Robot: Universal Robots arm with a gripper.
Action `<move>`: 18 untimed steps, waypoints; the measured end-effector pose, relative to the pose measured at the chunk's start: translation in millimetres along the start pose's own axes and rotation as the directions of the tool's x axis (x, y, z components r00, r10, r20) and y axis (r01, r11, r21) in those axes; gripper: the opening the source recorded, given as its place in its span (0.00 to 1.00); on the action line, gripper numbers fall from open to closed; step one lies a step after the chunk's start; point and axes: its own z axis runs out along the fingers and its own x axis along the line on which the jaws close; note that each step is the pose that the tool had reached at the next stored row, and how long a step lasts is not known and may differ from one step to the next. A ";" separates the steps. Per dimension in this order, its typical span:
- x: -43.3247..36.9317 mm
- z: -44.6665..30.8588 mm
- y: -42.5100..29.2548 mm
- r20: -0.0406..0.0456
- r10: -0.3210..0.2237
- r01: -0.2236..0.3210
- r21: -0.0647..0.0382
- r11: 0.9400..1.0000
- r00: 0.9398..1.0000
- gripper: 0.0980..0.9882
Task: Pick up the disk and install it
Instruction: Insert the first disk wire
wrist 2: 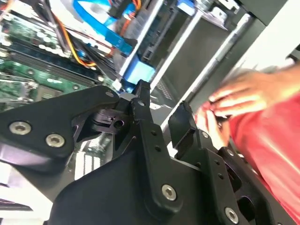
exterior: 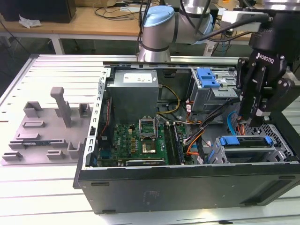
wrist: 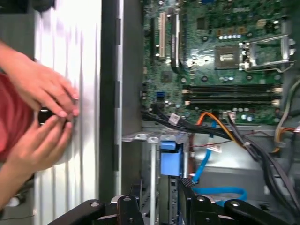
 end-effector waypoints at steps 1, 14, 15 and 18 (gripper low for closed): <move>-2.1 -0.7 0.0 -0.020 0.000 0.000 0.000 1.000 1.000 0.38; -19.3 -3.4 -0.4 -0.067 0.070 -0.068 0.022 0.997 0.995 0.38; -23.0 -4.5 -0.7 -0.074 0.070 -0.069 0.024 0.997 0.995 0.38; -43.2 -10.5 -4.7 -0.136 0.073 -0.069 0.030 0.997 0.988 0.38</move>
